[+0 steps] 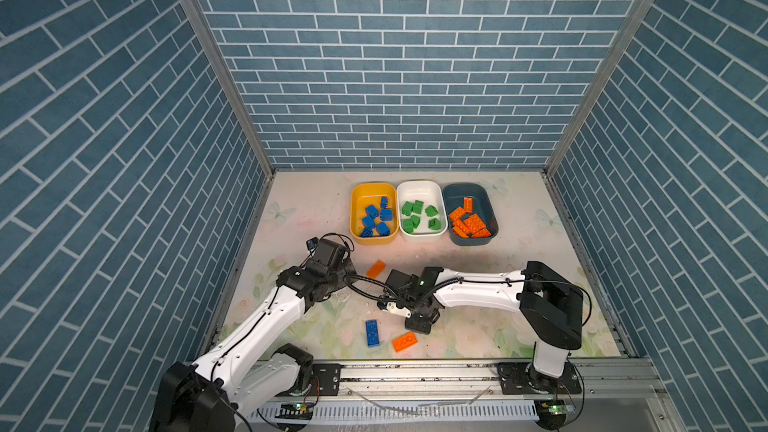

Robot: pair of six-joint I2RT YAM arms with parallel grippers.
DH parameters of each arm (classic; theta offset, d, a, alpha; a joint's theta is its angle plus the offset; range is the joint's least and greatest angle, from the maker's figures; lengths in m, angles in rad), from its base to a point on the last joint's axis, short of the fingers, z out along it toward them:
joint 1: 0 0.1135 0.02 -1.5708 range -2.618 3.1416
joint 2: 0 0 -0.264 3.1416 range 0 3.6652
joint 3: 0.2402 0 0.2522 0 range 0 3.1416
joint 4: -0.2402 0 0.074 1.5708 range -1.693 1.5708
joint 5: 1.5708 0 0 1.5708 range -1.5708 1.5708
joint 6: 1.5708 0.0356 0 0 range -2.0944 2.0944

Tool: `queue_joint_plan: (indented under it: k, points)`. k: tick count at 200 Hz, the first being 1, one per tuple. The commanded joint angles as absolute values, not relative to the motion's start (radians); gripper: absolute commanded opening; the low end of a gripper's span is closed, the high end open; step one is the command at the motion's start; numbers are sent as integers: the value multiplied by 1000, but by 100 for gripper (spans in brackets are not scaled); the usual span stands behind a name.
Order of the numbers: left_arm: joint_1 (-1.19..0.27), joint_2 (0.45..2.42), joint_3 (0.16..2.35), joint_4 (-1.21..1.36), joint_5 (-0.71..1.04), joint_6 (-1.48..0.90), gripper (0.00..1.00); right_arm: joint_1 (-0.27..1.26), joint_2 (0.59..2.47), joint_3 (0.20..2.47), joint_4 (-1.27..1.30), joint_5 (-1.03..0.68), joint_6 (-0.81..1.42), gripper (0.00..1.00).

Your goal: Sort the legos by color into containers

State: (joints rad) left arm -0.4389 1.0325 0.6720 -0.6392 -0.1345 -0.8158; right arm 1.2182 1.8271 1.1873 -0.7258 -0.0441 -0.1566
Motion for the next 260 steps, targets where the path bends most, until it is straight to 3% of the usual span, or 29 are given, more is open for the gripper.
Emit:
queue_joint_plan:
  k: [1,80,130,192,240,260]
  points:
    - [-436,1063,712,-659,-145,-809,99,1214,1791,1157,-687,-83,-214,54]
    - [-435,1073,703,-649,-127,-790,99,1194,1670,1066,-548,-105,-228,69]
    - [-453,1073,690,-700,-125,-775,99,1213,1457,830,-472,-394,-453,81]
    - [-453,1067,692,-682,-67,-846,99,1241,1476,920,-596,-321,-491,84]
    - [-454,980,672,-719,-110,-900,99,1314,1467,950,-531,-352,-405,85]
    - [-454,932,661,-745,-157,-897,99,1337,1474,930,-548,-398,-500,85]
